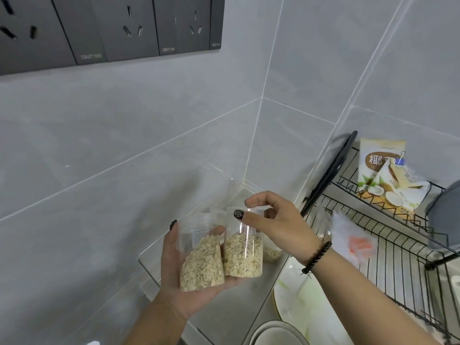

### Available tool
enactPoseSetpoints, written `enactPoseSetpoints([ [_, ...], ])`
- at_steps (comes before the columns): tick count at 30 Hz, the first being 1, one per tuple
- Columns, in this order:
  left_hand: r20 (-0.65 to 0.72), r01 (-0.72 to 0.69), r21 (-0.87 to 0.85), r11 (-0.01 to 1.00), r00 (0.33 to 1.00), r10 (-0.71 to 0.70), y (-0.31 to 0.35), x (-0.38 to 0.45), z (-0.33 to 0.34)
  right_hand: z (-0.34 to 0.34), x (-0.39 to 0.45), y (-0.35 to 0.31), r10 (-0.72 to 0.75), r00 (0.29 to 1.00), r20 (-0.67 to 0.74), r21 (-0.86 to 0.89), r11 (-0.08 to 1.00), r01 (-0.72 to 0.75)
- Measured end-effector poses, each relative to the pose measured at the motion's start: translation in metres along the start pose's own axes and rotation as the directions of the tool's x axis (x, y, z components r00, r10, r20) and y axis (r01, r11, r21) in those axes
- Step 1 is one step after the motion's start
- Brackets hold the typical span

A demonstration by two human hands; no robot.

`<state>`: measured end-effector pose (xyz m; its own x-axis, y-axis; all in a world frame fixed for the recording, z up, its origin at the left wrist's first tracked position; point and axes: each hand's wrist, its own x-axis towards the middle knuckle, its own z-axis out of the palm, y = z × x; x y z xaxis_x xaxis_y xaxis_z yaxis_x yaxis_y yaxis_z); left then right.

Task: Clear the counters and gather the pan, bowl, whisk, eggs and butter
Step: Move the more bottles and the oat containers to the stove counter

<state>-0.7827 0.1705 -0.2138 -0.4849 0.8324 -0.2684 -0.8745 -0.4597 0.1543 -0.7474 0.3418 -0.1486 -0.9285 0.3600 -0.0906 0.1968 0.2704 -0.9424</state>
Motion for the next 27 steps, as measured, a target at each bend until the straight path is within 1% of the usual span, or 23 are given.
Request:
enactPoseSetpoints([
  [3,-0.026,-0.010,-0.103,0.995,1.000,0.008,0.006,-0.003,-0.001,0.005,0.009,0.002,-0.018,1.000,-0.005,0.054,0.998,0.018],
  [5,-0.028,-0.016,-0.141,0.990,1.000,0.012,0.011,-0.002,-0.004,0.002,0.019,0.007,-0.016,0.998,-0.068,0.073,0.997,0.021],
  [7,-0.044,-0.017,-0.154,0.988,0.999,0.010,0.017,-0.001,-0.005,-0.002,0.032,0.019,-0.006,0.987,-0.163,-0.021,1.000,0.003],
  [8,-0.055,-0.018,-0.157,0.987,0.998,0.009,0.019,-0.001,-0.004,-0.005,0.038,0.028,-0.002,0.982,-0.187,-0.122,0.992,-0.021],
  [9,-0.075,-0.016,-0.174,0.985,0.997,0.003,0.021,-0.001,-0.004,-0.008,0.043,0.039,0.012,0.984,-0.179,-0.264,0.963,-0.059],
  [11,-0.097,-0.015,-0.180,0.984,0.995,-0.002,0.027,0.001,-0.006,-0.010,0.055,0.064,0.077,0.990,-0.117,-0.545,0.828,-0.129],
  [13,-0.077,-0.014,-0.178,0.984,0.997,0.000,0.031,0.003,-0.008,-0.010,0.062,0.086,0.165,0.984,-0.061,-0.723,0.673,-0.158],
  [15,-0.036,0.002,-0.173,0.985,0.999,-0.008,0.035,0.005,-0.011,-0.007,0.065,0.101,0.266,0.963,-0.031,-0.842,0.512,-0.169],
  [17,-0.055,0.007,-0.155,0.988,0.998,-0.016,0.038,0.007,-0.011,-0.004,0.069,0.111,0.351,0.936,-0.022,-0.917,0.366,-0.159],
  [19,-0.082,-0.007,-0.155,0.988,0.997,-0.005,0.041,0.008,-0.009,0.000,0.071,0.116,0.369,0.929,-0.010,-0.965,0.241,-0.106],
  [21,-0.082,-0.002,-0.163,0.987,0.997,-0.011,0.044,0.010,-0.009,0.002,0.072,0.117,0.363,0.932,0.000,-0.987,0.147,-0.057],
  [24,-0.072,0.017,-0.144,0.989,0.997,-0.027,0.046,0.013,-0.016,0.004,0.073,0.116,0.355,0.935,0.004,-0.999,0.040,-0.011],
  [26,-0.057,0.024,-0.131,0.991,0.998,-0.031,0.047,0.013,-0.017,0.003,0.074,0.114,0.347,0.938,0.006,-1.000,0.020,-0.001],
  [27,-0.048,0.028,-0.103,0.994,0.998,-0.033,0.048,0.012,-0.013,0.003,0.074,0.114,0.347,0.938,0.003,-0.999,0.040,-0.012],
])
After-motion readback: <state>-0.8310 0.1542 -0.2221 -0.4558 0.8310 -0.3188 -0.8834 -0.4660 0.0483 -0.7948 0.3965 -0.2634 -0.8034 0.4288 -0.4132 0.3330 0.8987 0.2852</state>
